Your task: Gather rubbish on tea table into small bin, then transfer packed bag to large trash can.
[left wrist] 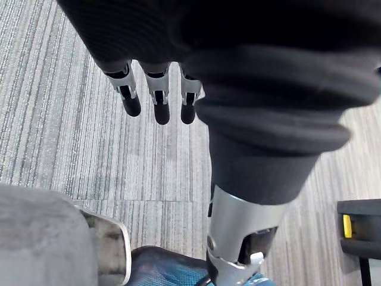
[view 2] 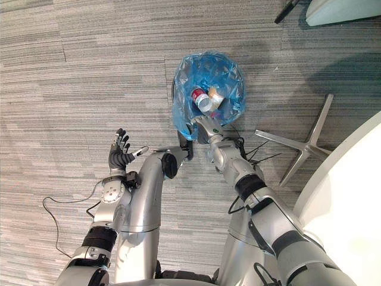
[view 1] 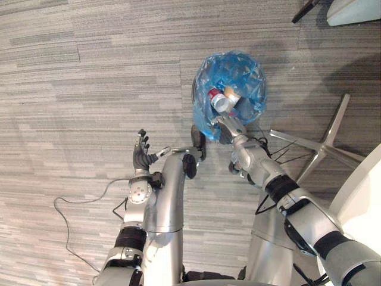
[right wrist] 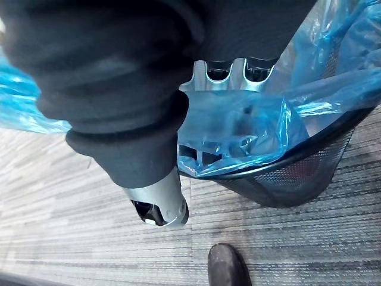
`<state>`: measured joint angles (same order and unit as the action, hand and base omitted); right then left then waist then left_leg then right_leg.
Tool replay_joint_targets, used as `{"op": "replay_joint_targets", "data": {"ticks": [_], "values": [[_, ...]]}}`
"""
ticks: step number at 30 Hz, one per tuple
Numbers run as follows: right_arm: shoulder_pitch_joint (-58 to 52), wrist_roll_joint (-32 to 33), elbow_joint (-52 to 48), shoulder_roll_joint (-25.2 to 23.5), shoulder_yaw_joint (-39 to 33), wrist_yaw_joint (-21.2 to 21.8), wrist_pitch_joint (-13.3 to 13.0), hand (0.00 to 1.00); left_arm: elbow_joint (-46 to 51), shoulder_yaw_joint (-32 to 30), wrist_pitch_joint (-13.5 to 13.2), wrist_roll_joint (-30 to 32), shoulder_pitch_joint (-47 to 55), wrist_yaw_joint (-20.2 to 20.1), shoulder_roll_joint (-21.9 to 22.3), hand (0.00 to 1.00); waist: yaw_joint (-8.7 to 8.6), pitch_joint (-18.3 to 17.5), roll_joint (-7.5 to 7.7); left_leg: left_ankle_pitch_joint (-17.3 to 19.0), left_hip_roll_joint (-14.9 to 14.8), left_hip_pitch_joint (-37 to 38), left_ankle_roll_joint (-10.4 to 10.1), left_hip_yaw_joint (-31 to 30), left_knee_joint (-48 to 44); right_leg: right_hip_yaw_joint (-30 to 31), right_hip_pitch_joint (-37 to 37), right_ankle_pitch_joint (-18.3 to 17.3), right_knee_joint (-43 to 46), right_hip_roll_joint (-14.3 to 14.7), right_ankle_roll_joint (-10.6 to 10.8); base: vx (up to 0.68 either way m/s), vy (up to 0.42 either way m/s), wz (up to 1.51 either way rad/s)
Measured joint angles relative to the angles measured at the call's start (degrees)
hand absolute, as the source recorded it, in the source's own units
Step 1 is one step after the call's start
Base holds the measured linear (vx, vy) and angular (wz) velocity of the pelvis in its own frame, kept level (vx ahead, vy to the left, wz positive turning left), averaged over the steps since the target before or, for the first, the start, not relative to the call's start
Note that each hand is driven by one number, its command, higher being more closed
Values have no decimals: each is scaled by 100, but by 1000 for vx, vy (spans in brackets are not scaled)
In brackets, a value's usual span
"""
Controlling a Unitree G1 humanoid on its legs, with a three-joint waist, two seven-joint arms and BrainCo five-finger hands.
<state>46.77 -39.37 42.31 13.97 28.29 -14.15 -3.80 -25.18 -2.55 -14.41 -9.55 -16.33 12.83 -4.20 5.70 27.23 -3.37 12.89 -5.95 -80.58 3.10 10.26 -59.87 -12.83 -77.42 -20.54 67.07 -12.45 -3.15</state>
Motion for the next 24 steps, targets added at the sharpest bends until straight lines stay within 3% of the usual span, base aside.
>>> {"op": "replay_joint_targets", "data": {"ticks": [6, 10, 14, 16, 21, 24], "values": [[-456, 697, -1494, -68, -599, -102, -34, 100, 34, -13, 89, 19, 0, -7, 7, 0, -10, -2, 4, -3, -12, 65, 4, -16, -37, -3, 87, 3, 14, 22, -4, -61, 22, -1], [-1069, 1396, -2409, -190, -1076, -215, -124, 100, 32, 90, 245, 129, 15, -30, 83, 0, -35, -3, 7, -3, -18, 585, 3, -72, 108, -101, 672, 6, -193, 49, -1, -53, 11, -1], [-2041, 2325, -3161, -493, -1344, -229, -262, 100, 25, 136, 304, 256, 359, -38, 123, 0, -163, -60, 117, -34, -26, 1748, -45, 13, 827, -188, 1832, 138, -971, 150, 55, -37, -29, -1], [-2669, 2801, -3545, -658, -1406, -201, -312, 100, 7, 295, 341, 307, 679, -49, 129, 0, -207, -90, 158, -121, -193, 2657, -129, 267, 1372, -275, 2746, 296, -1598, 243, 78, 61, -94, 0], [-3481, 3321, -4099, -944, -1339, -9, -493, 100, -229, 429, 359, 430, 1386, -172, 130, 0, -199, -486, 394, -313, -191, 4213, 32, 435, 2320, -310, 4339, 569, -2812, 506, 230, 128, -39, -13], [-3842, 3553, -4151, -998, -1133, 278, -705, 100, -642, 627, 399, 594, 1904, -317, -22, 0, -217, -1014, 588, -469, -77, 5169, -90, 575, 3195, -190, 5254, 863, -3826, 671, 331, 167, 12, -21]]}}
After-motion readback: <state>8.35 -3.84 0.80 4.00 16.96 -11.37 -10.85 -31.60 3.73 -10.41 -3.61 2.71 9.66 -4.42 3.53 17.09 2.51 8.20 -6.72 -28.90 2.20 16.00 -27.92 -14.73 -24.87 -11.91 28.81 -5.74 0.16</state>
